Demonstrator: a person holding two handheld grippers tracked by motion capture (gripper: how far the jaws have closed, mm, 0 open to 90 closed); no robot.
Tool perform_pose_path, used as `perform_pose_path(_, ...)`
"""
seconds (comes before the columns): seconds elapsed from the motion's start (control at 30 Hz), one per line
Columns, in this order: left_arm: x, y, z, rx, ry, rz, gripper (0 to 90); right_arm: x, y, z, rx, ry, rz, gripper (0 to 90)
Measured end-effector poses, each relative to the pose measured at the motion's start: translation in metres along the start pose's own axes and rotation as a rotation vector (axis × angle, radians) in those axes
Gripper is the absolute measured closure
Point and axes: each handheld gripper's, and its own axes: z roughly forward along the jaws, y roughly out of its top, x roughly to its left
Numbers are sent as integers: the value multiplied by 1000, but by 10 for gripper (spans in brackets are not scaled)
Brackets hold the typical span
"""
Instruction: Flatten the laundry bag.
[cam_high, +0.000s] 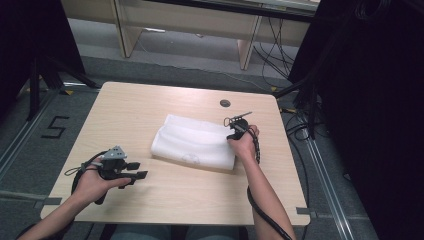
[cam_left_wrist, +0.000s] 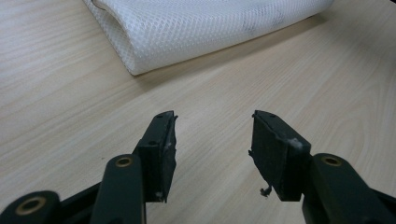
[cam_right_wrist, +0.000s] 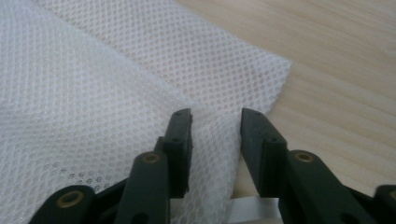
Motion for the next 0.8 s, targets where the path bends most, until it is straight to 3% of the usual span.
perform_pose_path(0.03,-1,0,0,1,6,1,489,1,-2,0,4,-11,-23,735)
perform_pose_path(0.13,-1,0,0,0,1,3,489,2,-1,-2,7,-19,-56,802)
perform_pose_path(0.33,-1,0,0,0,12,9,488,3,-1,-7,10,-21,-70,873)
perform_pose_path(0.8,-1,0,4,-7,1,0,493,4,6,-44,-78,-6,-81,885)
